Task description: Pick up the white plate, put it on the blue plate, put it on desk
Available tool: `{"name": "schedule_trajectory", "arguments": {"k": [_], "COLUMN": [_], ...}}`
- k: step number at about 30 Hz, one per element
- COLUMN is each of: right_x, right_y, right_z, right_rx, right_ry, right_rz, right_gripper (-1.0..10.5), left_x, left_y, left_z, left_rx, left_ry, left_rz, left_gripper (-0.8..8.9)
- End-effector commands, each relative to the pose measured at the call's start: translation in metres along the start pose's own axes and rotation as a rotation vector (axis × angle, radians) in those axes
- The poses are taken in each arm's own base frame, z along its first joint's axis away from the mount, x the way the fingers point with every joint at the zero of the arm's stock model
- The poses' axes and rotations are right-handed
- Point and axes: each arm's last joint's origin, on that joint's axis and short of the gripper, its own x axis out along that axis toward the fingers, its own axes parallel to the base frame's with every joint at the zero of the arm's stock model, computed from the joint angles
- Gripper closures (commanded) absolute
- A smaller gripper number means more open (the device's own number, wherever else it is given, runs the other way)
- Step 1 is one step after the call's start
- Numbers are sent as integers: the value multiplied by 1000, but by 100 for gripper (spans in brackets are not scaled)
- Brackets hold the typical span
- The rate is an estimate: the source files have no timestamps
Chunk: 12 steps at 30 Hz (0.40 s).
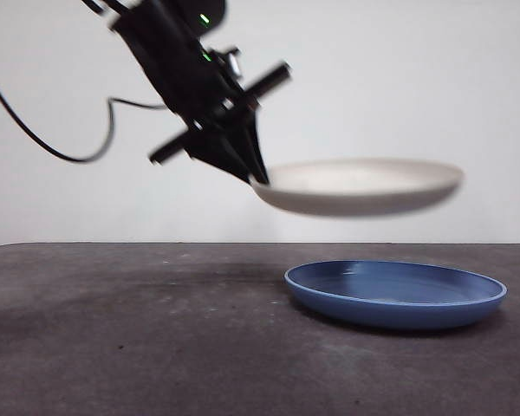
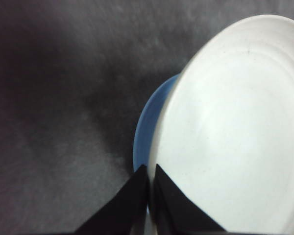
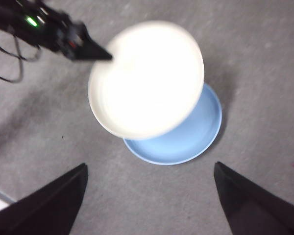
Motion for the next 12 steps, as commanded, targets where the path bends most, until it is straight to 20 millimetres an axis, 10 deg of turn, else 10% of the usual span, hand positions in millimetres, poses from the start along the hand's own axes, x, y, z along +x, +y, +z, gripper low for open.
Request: {"name": "schedule_trajectory", "arguments": {"k": [1,12], "right_x": [-9,-11], "right_y": [3,4], "right_z": [4,3], "right_rx": [-4,0], "right_ry": [-29,-19], "right_rz": [-12,-12], "right_gripper": [534,534], "left_x": [21,71], "left_y": [-7,-9], "left_z": [3,-6], "left_rx": [12,21], "left_ry": [14,106], "left_rz": [15,35], "left_gripper": [804,804]}}
